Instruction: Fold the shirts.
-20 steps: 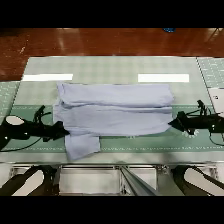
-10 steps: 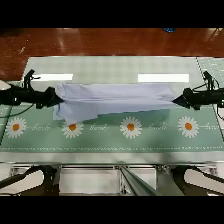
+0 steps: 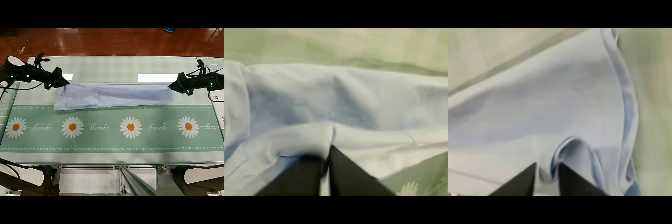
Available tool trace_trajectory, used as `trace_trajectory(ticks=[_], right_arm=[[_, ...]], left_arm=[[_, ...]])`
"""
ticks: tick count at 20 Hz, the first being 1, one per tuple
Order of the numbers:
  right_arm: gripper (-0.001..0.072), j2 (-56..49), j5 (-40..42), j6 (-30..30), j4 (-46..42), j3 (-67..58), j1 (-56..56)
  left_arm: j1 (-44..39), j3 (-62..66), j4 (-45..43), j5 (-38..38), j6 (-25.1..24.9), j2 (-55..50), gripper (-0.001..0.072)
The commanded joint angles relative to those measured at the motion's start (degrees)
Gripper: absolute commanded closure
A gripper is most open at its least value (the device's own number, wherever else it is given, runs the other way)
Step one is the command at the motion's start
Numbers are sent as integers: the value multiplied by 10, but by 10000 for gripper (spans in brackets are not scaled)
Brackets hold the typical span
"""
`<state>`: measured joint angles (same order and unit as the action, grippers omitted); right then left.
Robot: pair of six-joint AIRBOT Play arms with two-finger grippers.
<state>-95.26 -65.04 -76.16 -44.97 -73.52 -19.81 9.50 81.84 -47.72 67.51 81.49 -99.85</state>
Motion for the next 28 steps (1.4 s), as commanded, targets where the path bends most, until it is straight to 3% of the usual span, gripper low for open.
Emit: trace_trajectory(ticks=[1, 3, 6, 8, 10, 13, 16, 18, 19, 23, 24, 26, 27, 28], right_arm=[[301, -41, 55, -7, 16, -19, 10], [302, -39, 51, -7, 10, -34, 0], [302, -11, -24, -7, -4, -70, -62], [302, 15, -55, -11, -47, -67, -105], [302, 29, -49, -18, -80, -37, -120], [302, 28, 12, -18, -71, 35, -104], [302, -10, 33, -2, -21, 54, -79], [302, -40, 25, 43, 62, 54, -65], [302, -51, 23, 53, 89, 54, -55], [308, -79, 42, 49, 94, 54, 5], [362, -80, 49, 48, 95, 50, 14], [690, -77, 25, 60, 96, 27, 25], [690, -69, -3, 66, 91, 10, 25], [690, -50, -29, 66, 78, 0, 22]], left_arm=[[-13, 31, 2, 2, 7, -53, 203], [2, 38, -4, 8, 32, -52, 200], [59, 79, -65, 62, 46, -20, 200], [89, 76, -116, 47, 48, 41, 200], [93, 43, -140, -18, 47, 123, 200], [48, -71, -139, -147, 47, 262, 200], [-20, -165, -138, -176, 50, 342, 200], [-67, -194, -138, -176, 95, 360, 200], [-93, -196, -138, -177, 95, 359, 200], [-181, -196, -138, -245, 91, 336, 200], [-197, -195, -138, -259, 93, 328, 200], [-224, -195, -138, -279, 93, 310, 204], [-234, -195, -138, -283, 93, 300, 239], [-241, -194, -136, -283, 93, 291, 472]])
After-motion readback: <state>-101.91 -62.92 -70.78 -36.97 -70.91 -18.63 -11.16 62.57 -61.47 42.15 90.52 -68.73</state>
